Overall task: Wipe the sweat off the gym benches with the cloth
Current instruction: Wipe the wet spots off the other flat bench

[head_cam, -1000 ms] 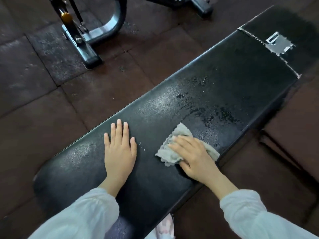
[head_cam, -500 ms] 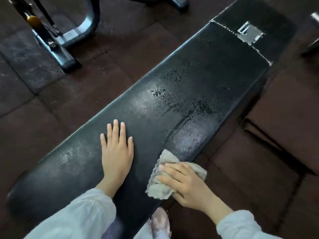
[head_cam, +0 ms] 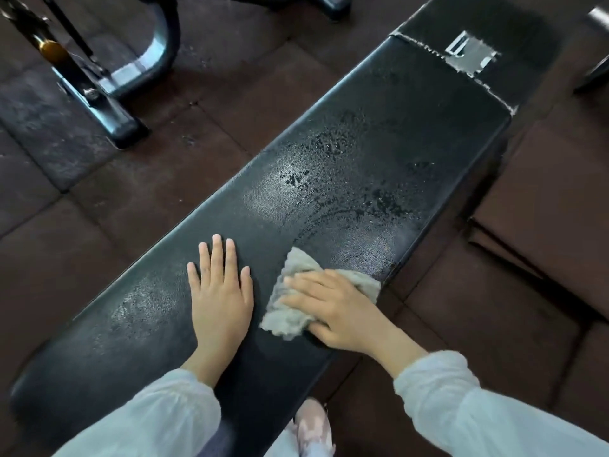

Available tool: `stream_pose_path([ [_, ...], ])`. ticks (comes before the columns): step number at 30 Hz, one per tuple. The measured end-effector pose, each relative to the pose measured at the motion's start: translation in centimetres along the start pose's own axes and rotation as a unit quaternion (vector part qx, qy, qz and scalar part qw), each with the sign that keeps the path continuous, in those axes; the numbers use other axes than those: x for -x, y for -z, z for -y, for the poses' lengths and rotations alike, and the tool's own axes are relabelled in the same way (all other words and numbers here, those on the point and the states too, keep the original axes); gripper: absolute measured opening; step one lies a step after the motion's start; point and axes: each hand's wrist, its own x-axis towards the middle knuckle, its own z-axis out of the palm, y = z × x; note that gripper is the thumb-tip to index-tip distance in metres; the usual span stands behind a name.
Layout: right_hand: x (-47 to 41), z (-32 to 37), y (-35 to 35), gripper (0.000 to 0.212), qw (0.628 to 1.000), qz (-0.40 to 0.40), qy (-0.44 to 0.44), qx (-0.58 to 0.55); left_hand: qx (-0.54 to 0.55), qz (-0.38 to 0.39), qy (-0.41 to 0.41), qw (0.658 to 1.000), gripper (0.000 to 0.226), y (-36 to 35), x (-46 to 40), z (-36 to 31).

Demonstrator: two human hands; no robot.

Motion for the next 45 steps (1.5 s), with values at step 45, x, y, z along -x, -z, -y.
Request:
stream_pose_path([
  [45,-11.4,-6.2,2.1,0.045,0.995,-0.041,-0.092,-0.003,-0.031,-0.022,-0.002,0.999,0.053,-0.2,-7.5,-0.7],
])
